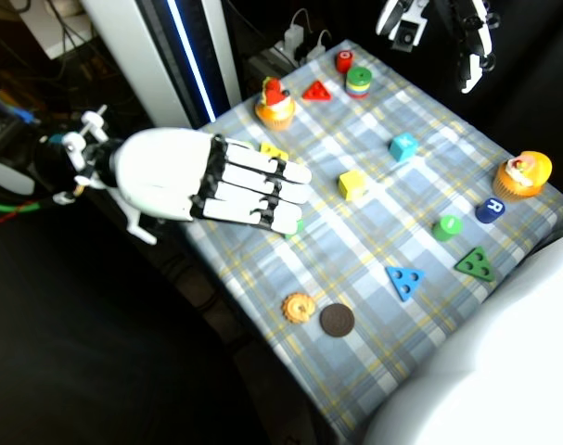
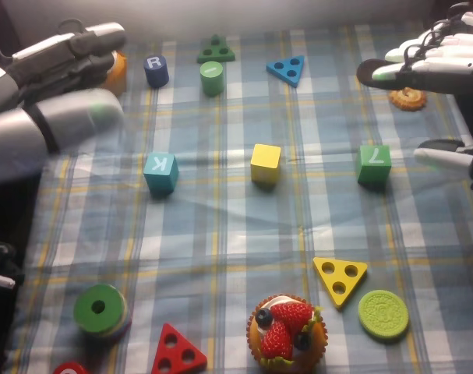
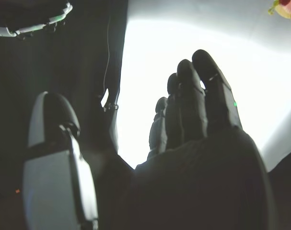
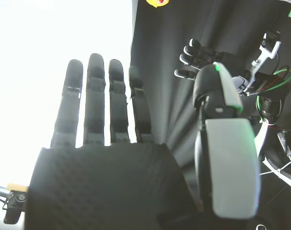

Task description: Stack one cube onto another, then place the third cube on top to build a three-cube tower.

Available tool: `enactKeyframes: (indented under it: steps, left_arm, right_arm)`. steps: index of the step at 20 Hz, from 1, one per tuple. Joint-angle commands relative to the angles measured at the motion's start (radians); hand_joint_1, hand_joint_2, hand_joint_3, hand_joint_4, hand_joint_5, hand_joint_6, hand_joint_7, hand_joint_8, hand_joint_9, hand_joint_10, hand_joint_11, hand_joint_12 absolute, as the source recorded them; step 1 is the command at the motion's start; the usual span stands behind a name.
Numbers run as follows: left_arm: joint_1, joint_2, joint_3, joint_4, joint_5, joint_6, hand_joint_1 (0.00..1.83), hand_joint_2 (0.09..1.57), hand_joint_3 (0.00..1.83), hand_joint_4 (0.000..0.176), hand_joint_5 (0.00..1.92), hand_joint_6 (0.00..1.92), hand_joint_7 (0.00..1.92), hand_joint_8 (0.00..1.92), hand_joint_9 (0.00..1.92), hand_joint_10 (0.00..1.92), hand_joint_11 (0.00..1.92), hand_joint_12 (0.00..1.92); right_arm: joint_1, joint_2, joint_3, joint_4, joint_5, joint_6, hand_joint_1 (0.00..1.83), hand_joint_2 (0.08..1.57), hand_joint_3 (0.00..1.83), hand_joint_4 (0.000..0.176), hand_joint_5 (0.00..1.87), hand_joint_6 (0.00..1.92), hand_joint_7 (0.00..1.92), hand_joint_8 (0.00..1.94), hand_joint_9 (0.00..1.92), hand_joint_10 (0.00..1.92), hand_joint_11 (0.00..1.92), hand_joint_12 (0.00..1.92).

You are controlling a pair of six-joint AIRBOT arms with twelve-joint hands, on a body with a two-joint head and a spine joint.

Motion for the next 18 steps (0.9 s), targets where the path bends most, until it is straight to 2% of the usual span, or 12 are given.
enactKeyframes:
  steps: [1,3,6,10,11,13,14,18]
  left_arm:
    - [-0.012,-0.002,0.005,0.001,-0.112,-0.01,0.23,1.11,0.01,0.176,0.38,0.01,0.31,0.01,0.29,0.02,0.05,0.56]
    - [-0.026,0.0,0.011,-0.003,-0.075,0.03,0.24,1.11,0.0,0.176,0.36,0.0,0.3,0.0,0.28,0.01,0.04,0.55]
    - [-0.086,-0.006,0.017,-0.081,0.059,0.232,0.38,1.04,0.0,0.176,0.37,0.0,0.33,0.0,0.32,0.0,0.06,0.52]
    - [-0.149,-0.038,0.044,-0.168,0.185,0.441,0.6,0.95,0.0,0.176,0.41,0.0,0.36,0.0,0.36,0.01,0.09,0.53]
    - [-0.181,-0.052,0.042,-0.209,0.228,0.569,0.66,0.92,0.0,0.176,0.43,0.01,0.37,0.01,0.38,0.01,0.11,0.54]
    - [-0.22,-0.075,0.038,-0.256,0.275,0.745,0.72,0.87,0.0,0.176,0.46,0.0,0.37,0.0,0.37,0.0,0.11,0.52]
    - [-0.244,-0.093,0.035,-0.285,0.302,0.871,0.73,0.86,0.0,0.176,0.46,0.0,0.36,0.0,0.35,0.0,0.09,0.51]
    - [-0.282,-0.132,0.036,-0.357,0.352,1.144,0.77,0.87,0.01,0.176,0.47,0.0,0.36,0.0,0.32,0.0,0.04,0.4]
  right_arm:
    - [0.012,-0.004,0.004,0.017,0.118,0.006,0.72,1.23,0.0,0.0,0.51,0.0,0.48,0.01,0.38,0.03,0.0,0.82]
    - [0.012,-0.004,0.005,0.012,0.117,0.012,0.71,1.23,0.0,0.0,0.51,0.0,0.48,0.01,0.38,0.02,0.0,0.82]
    - [0.012,-0.004,0.006,0.006,0.117,0.014,0.71,1.23,0.0,0.0,0.51,0.0,0.49,0.0,0.4,0.01,0.0,0.83]
    - [0.012,-0.004,0.008,-0.001,0.117,0.021,0.71,1.23,0.0,0.0,0.51,0.0,0.5,0.0,0.41,0.01,0.0,0.86]
    - [0.012,-0.004,0.008,-0.005,0.117,0.025,0.69,1.23,0.0,0.0,0.51,0.0,0.5,0.0,0.41,0.0,0.0,0.86]
    - [0.012,-0.003,0.008,-0.009,0.117,0.029,0.68,1.24,0.0,0.0,0.51,0.0,0.5,0.0,0.4,0.0,0.0,0.83]
    - [0.012,-0.002,0.008,-0.013,0.117,0.032,0.69,1.24,0.0,0.0,0.51,0.0,0.5,0.0,0.39,0.0,0.0,0.82]
    - [0.012,-0.001,0.008,-0.02,0.117,0.038,0.69,1.25,0.0,0.0,0.51,0.0,0.5,0.0,0.4,0.0,0.0,0.83]
